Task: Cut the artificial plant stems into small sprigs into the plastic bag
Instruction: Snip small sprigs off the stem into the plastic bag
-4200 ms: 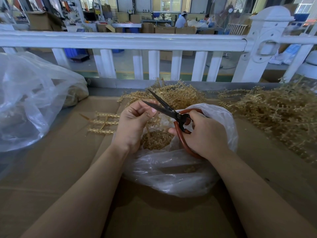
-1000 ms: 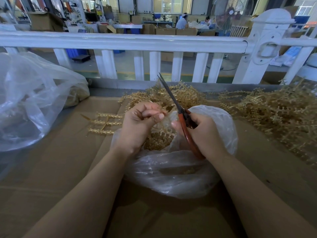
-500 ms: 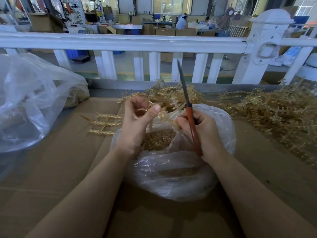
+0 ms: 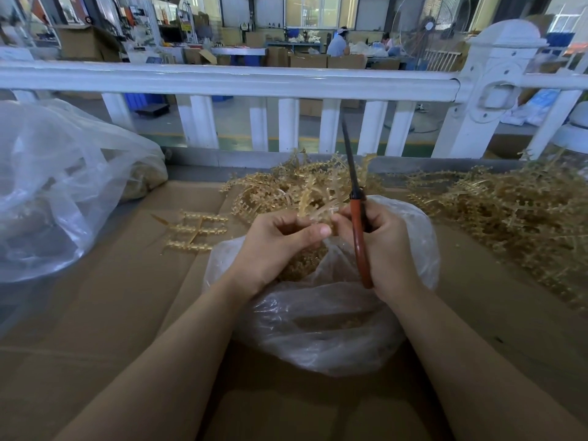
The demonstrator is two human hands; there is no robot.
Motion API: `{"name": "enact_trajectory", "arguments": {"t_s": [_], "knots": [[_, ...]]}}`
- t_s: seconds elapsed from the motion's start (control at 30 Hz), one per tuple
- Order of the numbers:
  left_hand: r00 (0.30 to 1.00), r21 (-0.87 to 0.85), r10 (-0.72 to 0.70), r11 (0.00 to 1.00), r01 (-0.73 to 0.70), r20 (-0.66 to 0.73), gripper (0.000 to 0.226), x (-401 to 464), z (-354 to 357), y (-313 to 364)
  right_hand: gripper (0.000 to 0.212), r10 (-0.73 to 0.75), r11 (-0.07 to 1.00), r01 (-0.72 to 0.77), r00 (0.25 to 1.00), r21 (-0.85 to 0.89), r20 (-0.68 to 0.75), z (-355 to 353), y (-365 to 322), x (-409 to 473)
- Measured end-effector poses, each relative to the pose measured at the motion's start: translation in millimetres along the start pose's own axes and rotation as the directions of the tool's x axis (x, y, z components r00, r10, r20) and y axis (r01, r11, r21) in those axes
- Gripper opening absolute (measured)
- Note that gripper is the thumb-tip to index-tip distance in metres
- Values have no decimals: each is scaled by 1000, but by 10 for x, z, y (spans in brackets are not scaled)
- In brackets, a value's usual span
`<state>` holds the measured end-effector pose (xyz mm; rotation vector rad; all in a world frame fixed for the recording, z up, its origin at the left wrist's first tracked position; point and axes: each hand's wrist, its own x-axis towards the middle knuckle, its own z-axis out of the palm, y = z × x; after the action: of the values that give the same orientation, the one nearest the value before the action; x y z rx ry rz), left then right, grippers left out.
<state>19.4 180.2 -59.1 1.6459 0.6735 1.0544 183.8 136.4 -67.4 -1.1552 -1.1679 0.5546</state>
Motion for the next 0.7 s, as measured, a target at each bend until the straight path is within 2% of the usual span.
{"name": "enact_trajectory", "arguments": {"t_s": [0.1,0.23,0.47,0.7], "knots": [[999,-33,31,999,-33,-37,20,1,-2,-30,11,-2,999,3,999,-43,33,5,14,-2],[999,-150,19,988,-25,-39,20,13,-18,-48,8,27,1000,-27,1000,-14,14,-5,46,5],[1000,-214,3,977,0,14,4,25,-35,-26,10,38,999,-38,999,-29,-15,-3,71,14],[999,-274,22,962,-13,30,18,23,-28,-70,11,-33,997,33,999,-71,4,-7,64,7]]}}
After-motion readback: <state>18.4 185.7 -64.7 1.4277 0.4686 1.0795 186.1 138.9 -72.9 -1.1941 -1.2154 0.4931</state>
